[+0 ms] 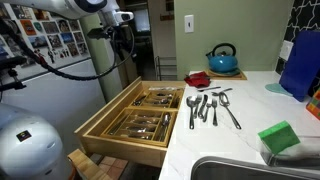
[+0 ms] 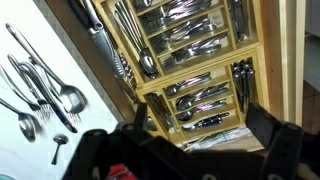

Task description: Remove a diner knife from the kitchen drawer

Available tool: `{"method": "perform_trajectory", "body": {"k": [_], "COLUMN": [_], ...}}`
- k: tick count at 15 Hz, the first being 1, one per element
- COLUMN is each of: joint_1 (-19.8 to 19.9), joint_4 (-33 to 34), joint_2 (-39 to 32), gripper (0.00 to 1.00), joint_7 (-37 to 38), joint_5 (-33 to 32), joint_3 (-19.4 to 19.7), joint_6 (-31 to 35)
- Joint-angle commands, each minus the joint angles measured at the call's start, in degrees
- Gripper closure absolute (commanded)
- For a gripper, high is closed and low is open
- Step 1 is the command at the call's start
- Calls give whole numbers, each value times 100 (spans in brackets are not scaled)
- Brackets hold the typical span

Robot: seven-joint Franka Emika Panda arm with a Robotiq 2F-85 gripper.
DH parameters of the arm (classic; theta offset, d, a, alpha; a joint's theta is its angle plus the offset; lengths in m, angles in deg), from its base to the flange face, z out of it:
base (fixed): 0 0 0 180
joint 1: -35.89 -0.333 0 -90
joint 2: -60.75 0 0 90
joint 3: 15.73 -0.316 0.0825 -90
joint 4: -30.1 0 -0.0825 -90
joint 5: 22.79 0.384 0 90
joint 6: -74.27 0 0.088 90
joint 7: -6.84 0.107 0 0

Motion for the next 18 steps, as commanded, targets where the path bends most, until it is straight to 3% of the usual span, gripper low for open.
{"method": "perform_trajectory", "body": {"k": [1, 9, 14, 18], "joint_1": [-214, -686, -852, -1058], "joint_4": [104, 633, 1224, 1803], "joint_2": [-242, -1901, -3103, -4104], "gripper": [0, 0, 0, 0], "joint_7": [-283, -263, -288, -188], "joint_5": [183, 815, 763, 372], "joint_3": [96, -199, -422, -674], "joint_6": [111, 823, 872, 1120]}}
